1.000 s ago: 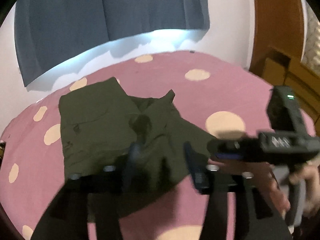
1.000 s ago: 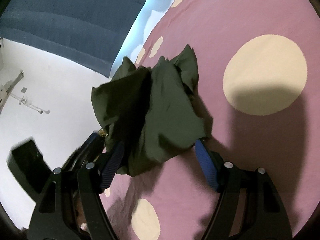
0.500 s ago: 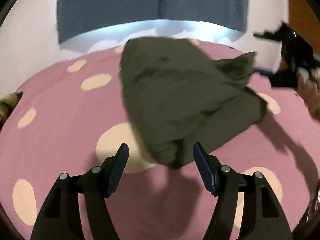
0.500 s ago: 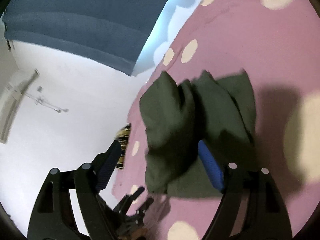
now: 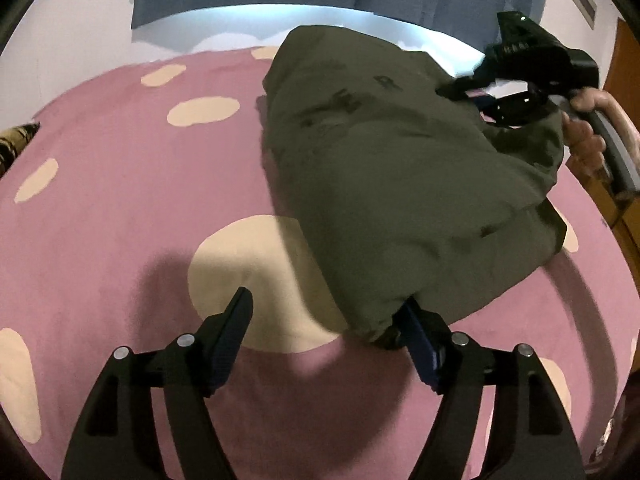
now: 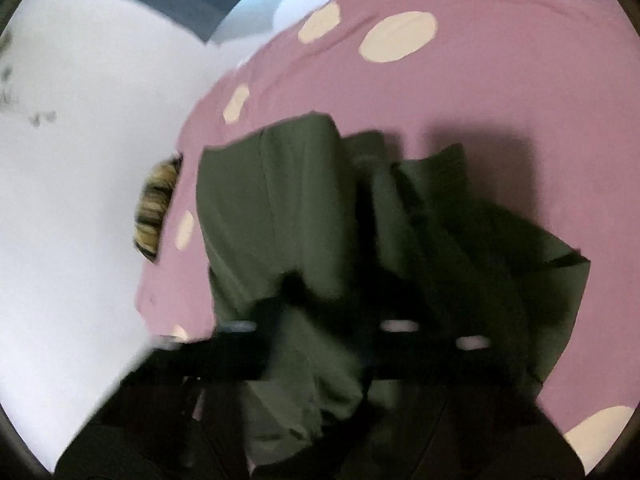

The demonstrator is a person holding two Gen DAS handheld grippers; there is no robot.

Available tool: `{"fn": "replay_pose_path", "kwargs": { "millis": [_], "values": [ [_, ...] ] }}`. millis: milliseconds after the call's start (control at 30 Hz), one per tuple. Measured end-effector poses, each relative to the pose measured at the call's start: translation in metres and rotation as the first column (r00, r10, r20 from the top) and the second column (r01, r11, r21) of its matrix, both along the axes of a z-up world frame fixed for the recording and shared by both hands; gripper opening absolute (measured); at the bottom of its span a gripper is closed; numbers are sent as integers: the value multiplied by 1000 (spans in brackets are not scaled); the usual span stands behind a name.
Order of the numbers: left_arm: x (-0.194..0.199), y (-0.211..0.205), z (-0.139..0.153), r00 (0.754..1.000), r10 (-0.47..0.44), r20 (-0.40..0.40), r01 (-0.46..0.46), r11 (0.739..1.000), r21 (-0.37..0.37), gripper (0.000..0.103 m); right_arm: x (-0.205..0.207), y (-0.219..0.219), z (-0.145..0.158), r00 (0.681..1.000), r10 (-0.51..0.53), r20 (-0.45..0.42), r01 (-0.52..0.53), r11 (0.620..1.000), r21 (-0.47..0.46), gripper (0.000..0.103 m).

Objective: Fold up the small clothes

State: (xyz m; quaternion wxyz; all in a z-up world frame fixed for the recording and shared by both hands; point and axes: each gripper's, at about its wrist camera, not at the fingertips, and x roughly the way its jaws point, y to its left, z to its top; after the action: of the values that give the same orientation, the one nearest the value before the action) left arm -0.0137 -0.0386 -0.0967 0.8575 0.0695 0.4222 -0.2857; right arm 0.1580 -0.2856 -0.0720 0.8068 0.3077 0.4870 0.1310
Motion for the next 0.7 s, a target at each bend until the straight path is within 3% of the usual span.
{"fn": "replay_pose_path", "kwargs": {
  "millis": [100,267,333,400,467,533,567,600,633,700],
  "values": [
    [2,1,1,1000,5,-10,-5,1000,-9,72,-11,12,15,998,3,55,2,996,-88,3],
    [3,-3,1,1000,-9,-5,9,1000,-9,72,-57,-3,44,974,-75,212,92,993,-74,2],
    [5,-5,0,1000,-22,-5,22,1000,-5,72,-67,-16,21,976,-131,172,149,984,-97,2],
    [6,-8,-2,999,-33,-9,33,999,1,73,-67,-32,-10,977,-184,104,191,980,-63,2],
    [8,-9,-4,999,-37,-9,37,999,8,73,-66,-42,-42,979,-198,49,198,980,7,3],
    [9,-7,-4,999,-36,-17,36,999,1,73,-72,-49,-47,971,-233,56,228,969,92,6],
    [11,-6,-5,999,-32,-24,32,999,-3,73,-76,-52,-43,968,-243,64,236,966,106,11],
    [11,-5,-5,999,-28,-30,28,1000,-6,74,-82,-54,-36,964,-254,80,245,963,113,22],
    [12,-4,-6,999,-24,-39,23,1000,-10,74,-90,-56,-29,959,-267,95,256,960,113,42],
    [14,-3,-8,998,-21,-55,20,1000,-20,74,-109,-63,-15,949,-289,128,273,954,123,65]
  ]
}}
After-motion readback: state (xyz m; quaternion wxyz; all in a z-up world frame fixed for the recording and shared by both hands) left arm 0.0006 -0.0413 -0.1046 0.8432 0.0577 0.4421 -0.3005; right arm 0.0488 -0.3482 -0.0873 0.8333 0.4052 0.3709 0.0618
